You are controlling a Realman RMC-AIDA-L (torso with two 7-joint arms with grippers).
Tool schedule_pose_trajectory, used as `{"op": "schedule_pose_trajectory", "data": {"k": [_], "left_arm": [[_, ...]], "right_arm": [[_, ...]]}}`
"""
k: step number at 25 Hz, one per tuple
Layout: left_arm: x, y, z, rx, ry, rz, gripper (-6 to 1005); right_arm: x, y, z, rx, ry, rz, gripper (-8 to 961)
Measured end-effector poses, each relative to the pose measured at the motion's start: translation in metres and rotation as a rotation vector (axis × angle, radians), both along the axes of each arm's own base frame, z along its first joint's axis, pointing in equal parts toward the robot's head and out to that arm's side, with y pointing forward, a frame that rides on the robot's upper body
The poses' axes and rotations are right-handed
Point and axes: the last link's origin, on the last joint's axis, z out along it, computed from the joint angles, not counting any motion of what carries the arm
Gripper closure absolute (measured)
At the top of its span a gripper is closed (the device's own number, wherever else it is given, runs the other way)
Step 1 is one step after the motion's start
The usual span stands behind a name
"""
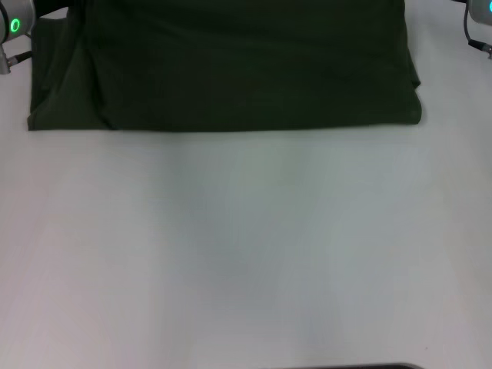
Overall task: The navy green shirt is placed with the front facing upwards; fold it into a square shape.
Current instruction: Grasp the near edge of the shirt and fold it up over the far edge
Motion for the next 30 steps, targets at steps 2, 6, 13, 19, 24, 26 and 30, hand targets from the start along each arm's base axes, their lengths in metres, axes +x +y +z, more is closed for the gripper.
{"op": "schedule_pose_trajectory", "data": {"k": [2, 6, 13, 19, 24, 26, 30], "left_arm": [[0.000, 0.001, 0.001, 0.008, 0.005, 0.004, 948], [-0.001, 0.002, 0.002, 0.015, 0.012, 0.006, 941], [-0.003, 0.001, -0.002, 0.024, 0.034, 0.019, 929], [-0.003, 0.001, -0.004, 0.026, 0.037, 0.020, 918], [-0.001, 0.000, -0.007, 0.020, 0.037, 0.016, 910], [0.000, 0.000, -0.010, 0.016, 0.037, 0.012, 906], [0.007, -0.001, -0.017, 0.000, 0.056, -0.008, 899]], "right_arm": [[-0.001, 0.001, 0.000, 0.007, -0.004, -0.001, 917], [-0.002, 0.003, -0.002, 0.006, -0.004, -0.005, 917], [-0.005, 0.004, -0.013, 0.006, -0.029, -0.008, 918], [-0.007, 0.005, -0.014, 0.013, -0.023, -0.004, 901], [-0.006, 0.005, -0.014, 0.016, -0.024, -0.006, 883], [-0.006, 0.005, -0.014, 0.016, -0.022, -0.007, 877], [-0.006, 0.004, -0.016, 0.013, -0.027, -0.004, 863]]}}
